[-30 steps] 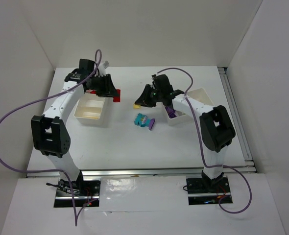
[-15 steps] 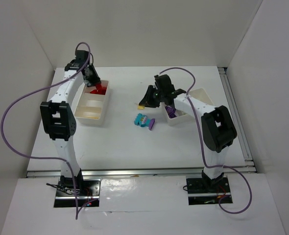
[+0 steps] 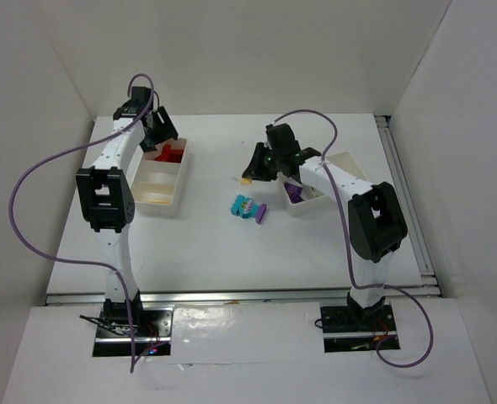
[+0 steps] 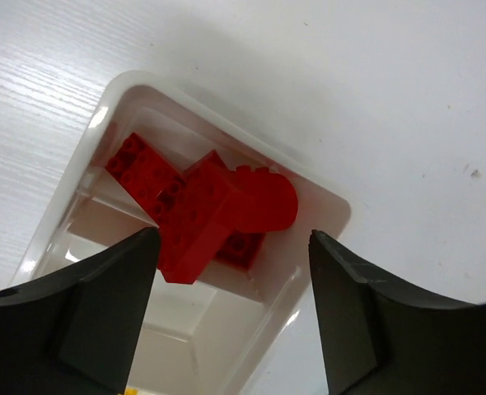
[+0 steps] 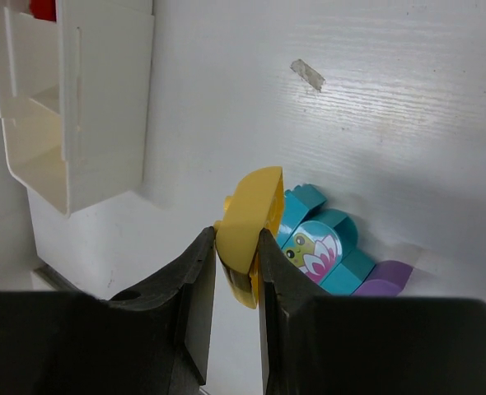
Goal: Sort the legos into containers by color
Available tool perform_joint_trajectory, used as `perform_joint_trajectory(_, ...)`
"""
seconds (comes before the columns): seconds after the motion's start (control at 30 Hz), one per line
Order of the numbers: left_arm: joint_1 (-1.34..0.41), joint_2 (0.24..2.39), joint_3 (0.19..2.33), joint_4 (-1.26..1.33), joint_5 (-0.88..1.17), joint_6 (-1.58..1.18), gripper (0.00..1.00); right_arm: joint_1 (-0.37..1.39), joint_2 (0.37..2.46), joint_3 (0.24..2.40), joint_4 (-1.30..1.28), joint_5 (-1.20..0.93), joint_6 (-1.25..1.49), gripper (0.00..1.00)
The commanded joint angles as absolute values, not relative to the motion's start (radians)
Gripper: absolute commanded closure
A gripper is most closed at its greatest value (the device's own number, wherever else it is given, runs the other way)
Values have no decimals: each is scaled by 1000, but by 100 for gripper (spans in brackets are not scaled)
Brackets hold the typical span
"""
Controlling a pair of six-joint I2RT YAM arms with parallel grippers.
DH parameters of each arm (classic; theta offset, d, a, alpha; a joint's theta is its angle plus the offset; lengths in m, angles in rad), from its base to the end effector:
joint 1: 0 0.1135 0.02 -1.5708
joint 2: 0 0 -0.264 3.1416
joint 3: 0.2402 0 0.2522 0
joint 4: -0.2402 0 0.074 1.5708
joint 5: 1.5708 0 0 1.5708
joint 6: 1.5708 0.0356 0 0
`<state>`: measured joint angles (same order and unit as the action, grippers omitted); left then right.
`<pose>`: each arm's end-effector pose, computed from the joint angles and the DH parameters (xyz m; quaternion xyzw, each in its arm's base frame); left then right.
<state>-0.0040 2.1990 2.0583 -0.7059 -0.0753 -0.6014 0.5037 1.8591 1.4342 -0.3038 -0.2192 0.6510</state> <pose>0.4987 0.0007 0.2701 -0.2877 0.8892 -0.0719 0.3484 0.3677 0.2115 0.2479 0.0222 0.9080 0.3054 0.2859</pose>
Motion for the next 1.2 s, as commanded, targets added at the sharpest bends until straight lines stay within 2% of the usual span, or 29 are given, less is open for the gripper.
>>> perform_joint_trajectory(0.0, -2, 2195, 2097, -689, -9, -580, 15, 512, 1845, 1499, -318, -221, 614, 100)
perform_joint_trajectory(0.2, -2, 2065, 2094, -689, 35, -561, 14, 543, 1891, 1563, -266, -340, 539, 100)
perform_joint_trajectory(0.37, 23, 1890, 1961, -689, -18, -571, 14, 615, 1977, 1673, -189, -494, 440, 100)
perform_joint_trajectory(0.53, 58, 1735, 1769, -781, -21, -684, 14, 707, 2146, 1919, -167, -606, 393, 100)
perform_joint_trajectory(0.63, 69, 1649, 1655, -798, -100, -709, 14, 736, 2268, 2098, -179, -649, 383, 100)
perform_joint_trajectory(0.8, 107, 1628, 1686, -851, -189, -719, 14, 761, 2419, 2288, -169, -660, 396, 98)
perform_joint_trajectory(1.17, 138, 1606, 1726, -913, -258, -761, 14, 788, 2623, 2488, -121, -663, 425, 97)
